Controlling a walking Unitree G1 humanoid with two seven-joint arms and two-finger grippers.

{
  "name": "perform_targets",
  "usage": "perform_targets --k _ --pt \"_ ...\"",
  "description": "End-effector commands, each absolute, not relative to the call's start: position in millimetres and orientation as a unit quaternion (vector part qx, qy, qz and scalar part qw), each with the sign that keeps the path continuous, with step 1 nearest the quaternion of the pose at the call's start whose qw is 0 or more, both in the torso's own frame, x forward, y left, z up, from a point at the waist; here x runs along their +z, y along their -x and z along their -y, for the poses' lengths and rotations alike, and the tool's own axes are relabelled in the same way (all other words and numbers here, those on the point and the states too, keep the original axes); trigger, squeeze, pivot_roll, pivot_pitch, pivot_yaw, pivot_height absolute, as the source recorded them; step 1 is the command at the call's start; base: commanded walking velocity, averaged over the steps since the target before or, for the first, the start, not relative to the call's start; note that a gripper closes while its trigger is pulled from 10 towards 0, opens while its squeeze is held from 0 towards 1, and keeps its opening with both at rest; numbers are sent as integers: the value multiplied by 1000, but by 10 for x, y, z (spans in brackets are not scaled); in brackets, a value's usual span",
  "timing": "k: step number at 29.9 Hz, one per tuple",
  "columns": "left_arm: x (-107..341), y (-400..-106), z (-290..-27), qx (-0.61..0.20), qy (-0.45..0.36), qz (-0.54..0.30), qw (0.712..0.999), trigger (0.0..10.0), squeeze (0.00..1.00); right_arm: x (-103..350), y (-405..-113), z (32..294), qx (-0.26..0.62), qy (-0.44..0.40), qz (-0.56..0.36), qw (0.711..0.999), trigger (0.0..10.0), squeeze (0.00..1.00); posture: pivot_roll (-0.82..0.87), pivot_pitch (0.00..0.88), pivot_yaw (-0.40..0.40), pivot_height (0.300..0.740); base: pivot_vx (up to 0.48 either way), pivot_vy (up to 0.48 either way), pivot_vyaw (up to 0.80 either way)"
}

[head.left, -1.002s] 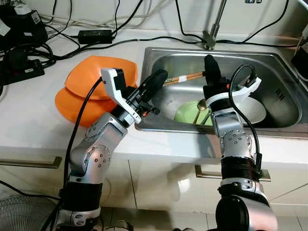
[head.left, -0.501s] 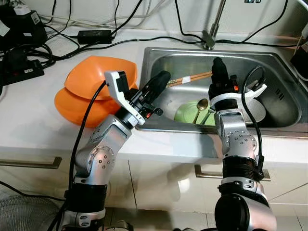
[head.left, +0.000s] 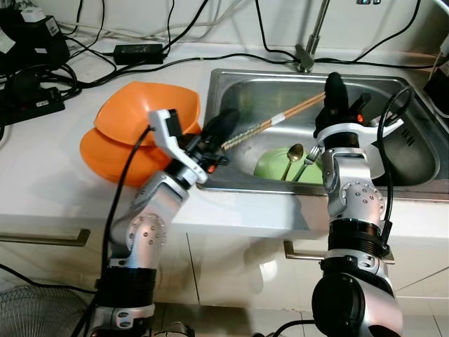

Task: Kitchen organization

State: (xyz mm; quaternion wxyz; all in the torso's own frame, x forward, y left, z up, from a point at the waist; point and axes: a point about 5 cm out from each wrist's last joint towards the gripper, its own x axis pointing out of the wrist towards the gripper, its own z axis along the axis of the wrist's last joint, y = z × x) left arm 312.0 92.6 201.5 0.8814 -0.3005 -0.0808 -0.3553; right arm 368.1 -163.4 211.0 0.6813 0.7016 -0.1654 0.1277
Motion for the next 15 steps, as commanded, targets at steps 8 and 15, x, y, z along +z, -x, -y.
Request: perform_targets --k 8,15 --pt "1955 -3125 -925 -351 254 64 899 10000 831 2219 -3685 1693 121 -707 183 672 0 0 98 51 15 740 0 0 0" --pt "1922 -3125 -1021 -347 206 61 913 10000 0 2249 -3719 1927 75 -684 210 695 0 0 102 52 14 740 0 0 0"
